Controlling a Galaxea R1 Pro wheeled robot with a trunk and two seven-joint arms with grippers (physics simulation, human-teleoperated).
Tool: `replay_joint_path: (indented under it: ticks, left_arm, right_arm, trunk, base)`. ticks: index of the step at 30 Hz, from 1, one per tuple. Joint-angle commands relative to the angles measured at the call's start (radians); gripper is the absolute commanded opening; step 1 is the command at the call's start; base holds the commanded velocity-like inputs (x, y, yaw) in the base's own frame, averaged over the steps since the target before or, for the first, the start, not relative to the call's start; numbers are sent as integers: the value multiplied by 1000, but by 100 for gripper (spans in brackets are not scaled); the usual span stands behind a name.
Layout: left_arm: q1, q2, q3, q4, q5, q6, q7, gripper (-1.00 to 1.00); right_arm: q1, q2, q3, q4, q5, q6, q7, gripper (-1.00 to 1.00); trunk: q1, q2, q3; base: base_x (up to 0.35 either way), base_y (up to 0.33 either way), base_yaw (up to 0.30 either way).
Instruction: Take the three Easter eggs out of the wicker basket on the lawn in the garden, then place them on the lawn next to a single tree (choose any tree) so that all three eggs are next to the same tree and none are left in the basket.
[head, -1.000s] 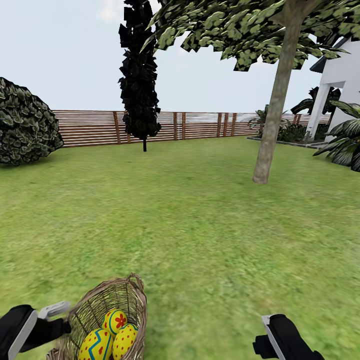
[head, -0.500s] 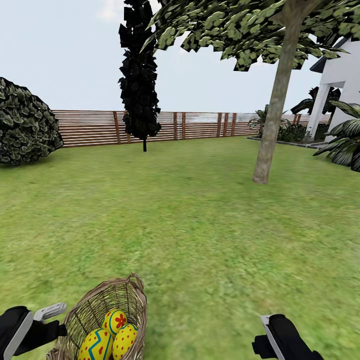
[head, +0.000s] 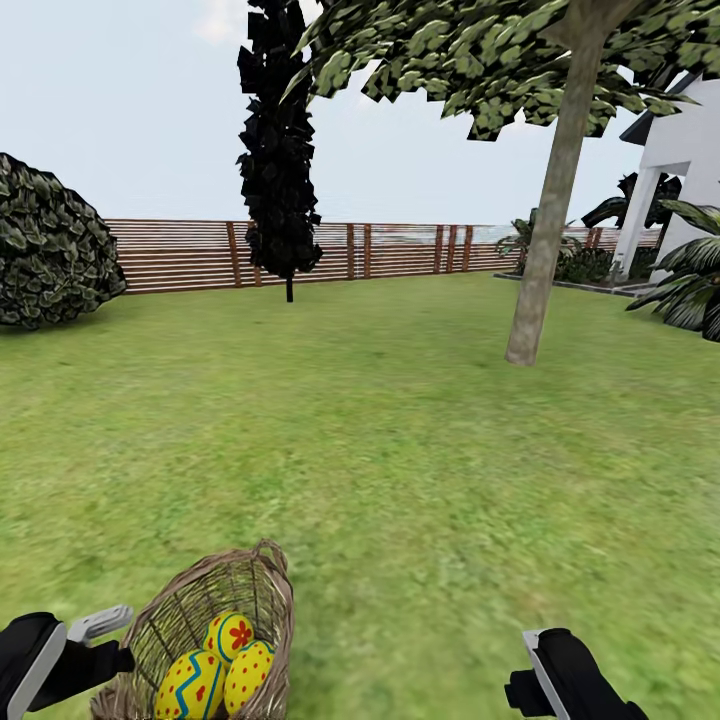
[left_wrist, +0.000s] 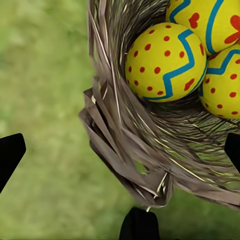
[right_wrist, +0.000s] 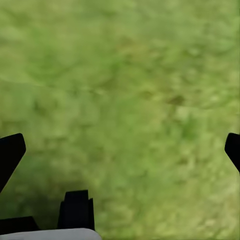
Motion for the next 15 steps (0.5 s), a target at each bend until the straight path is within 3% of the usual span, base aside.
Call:
replay_joint_path:
  ticks: [1,15]
  left_arm:
    - [-1,-1,2,-1,-6,4,-8,100]
    - [-1,-5,0,1,-3,4,-8,100]
  right_arm:
    - [-1,0,0,-1,5,5,1,100]
    - [-1,0,-2,-1,5,6,0,100]
  trunk:
    - [4,-8,-4]
    - [57,-106,-48]
  base:
    - [0,0,0]
    - [0,0,0]
